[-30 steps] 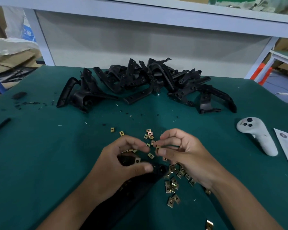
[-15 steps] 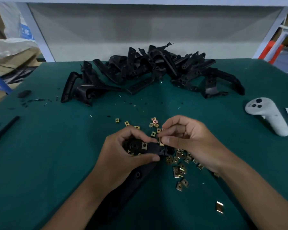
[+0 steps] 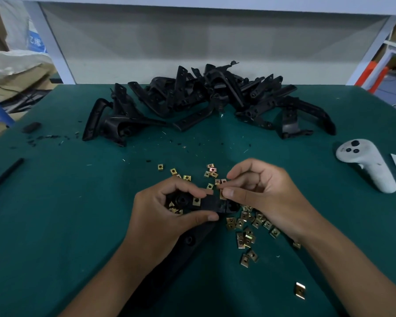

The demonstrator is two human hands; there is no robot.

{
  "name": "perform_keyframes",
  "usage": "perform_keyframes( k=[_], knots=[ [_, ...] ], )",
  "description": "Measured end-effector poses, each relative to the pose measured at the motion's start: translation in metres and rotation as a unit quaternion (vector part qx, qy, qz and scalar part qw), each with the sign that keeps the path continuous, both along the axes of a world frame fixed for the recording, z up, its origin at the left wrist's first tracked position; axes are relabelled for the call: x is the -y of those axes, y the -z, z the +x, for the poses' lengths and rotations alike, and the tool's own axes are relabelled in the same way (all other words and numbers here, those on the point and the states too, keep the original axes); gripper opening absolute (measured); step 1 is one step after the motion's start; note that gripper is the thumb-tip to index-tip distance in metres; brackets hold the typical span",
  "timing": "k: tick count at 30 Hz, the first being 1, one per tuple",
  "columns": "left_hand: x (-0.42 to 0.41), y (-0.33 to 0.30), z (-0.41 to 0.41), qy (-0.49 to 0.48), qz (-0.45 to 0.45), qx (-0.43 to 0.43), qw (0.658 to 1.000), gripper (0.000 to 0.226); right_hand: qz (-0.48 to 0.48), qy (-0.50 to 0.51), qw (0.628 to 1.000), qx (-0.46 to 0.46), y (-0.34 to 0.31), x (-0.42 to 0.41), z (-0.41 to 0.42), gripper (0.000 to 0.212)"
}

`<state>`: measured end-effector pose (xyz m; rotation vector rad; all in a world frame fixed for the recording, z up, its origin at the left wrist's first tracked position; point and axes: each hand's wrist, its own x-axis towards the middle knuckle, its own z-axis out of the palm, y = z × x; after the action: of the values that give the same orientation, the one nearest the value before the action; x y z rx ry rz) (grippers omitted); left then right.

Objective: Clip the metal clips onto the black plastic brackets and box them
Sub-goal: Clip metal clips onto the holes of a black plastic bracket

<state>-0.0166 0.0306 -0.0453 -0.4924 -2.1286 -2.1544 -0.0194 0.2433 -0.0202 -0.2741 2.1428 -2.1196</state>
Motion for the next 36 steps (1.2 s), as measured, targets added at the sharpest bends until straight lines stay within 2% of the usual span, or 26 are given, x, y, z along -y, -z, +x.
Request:
perform_keyframes(
  k=[7, 11, 19, 29, 36],
  knots=[
    [-0.003, -0.001, 0.003, -0.017, 0.030, -0.008, 0.999, 0.034, 0.016, 0.009, 0.998, -0.059, -0.004, 0.003, 0.005, 0.017],
    [-0.004, -0.003, 0.002, -0.035, 0.068, -0.006, 0.997, 0.034, 0.005, 0.000, 0.993, -0.115, -0.003, 0.008, 0.006, 0.036],
    [-0.003, -0.005, 0.001, -0.019, 0.116, 0.037, 0.992, 0.035, 0.030, 0.052, 0.971, -0.230, 0.002, 0.016, 0.012, 0.029],
    [-0.003, -0.005, 0.001, 0.002, 0.131, 0.079, 0.988, 0.035, 0.037, 0.020, 0.977, -0.208, -0.004, 0.016, 0.012, 0.031],
    [0.000, -0.010, 0.000, -0.002, 0.098, 0.066, 0.993, 0.040, 0.028, 0.020, 0.981, -0.192, 0.003, 0.019, 0.011, 0.026]
  ],
)
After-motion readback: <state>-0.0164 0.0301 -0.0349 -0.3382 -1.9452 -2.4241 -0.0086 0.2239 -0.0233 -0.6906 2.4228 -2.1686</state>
